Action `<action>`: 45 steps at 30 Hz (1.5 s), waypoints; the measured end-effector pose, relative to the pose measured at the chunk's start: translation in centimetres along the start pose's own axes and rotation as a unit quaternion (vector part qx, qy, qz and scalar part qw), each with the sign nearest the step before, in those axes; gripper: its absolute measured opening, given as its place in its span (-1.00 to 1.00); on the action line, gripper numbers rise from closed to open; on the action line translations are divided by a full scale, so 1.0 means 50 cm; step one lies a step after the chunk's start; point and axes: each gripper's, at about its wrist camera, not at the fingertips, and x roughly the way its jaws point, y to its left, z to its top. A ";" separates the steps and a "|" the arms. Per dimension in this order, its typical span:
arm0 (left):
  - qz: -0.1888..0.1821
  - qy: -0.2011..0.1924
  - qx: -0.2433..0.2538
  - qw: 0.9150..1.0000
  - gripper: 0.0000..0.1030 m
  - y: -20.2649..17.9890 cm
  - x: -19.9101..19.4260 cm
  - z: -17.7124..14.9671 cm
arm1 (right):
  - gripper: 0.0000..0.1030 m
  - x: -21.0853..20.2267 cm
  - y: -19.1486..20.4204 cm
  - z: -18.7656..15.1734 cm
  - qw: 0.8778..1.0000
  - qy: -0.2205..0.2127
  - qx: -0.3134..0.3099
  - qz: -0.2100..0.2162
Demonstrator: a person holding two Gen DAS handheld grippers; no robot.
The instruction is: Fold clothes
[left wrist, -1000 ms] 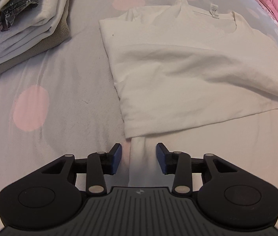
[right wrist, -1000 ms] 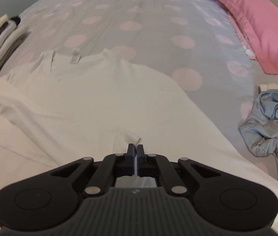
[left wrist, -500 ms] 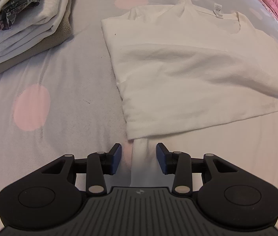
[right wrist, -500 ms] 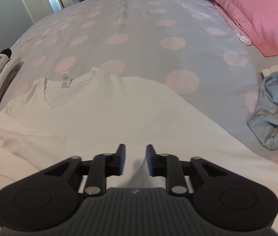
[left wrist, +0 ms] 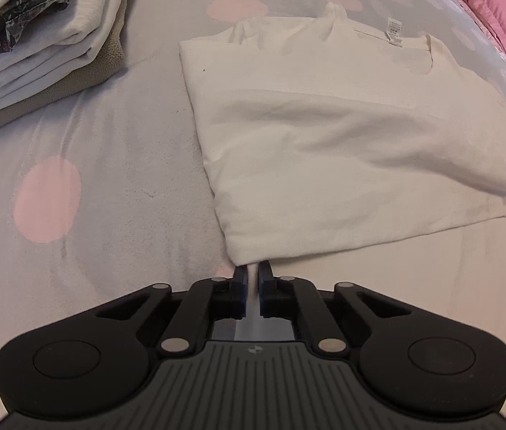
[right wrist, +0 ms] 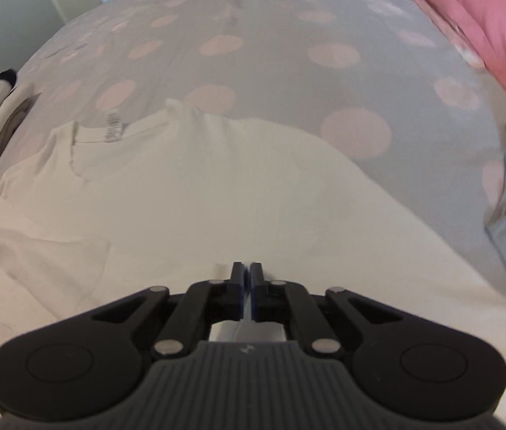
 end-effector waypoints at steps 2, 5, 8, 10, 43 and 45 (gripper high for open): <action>0.003 0.003 -0.001 1.000 -0.95 0.001 -0.002 0.001 | -0.94 -0.018 0.004 0.008 1.000 -0.019 -0.008 -0.018; 0.006 0.010 -0.004 1.000 -0.98 0.002 -0.004 0.004 | -0.99 -0.038 -0.007 0.018 0.998 -0.051 0.001 -0.045; 0.004 0.011 -0.006 1.000 -0.98 0.005 -0.001 0.003 | -0.98 -0.040 -0.018 0.023 0.996 -0.061 0.005 -0.069; -0.002 0.012 -0.006 1.000 -0.98 0.008 0.001 0.002 | -0.98 -0.034 -0.023 0.021 0.996 -0.057 0.006 -0.068; -0.019 -0.209 -0.074 0.975 -0.99 0.080 -0.022 0.239 | -1.00 0.006 -0.020 0.028 0.999 -0.035 0.020 -0.006; -0.006 -0.203 -0.061 0.977 -0.99 0.074 -0.030 0.250 | -1.00 -0.002 -0.016 0.037 0.998 -0.053 0.012 -0.020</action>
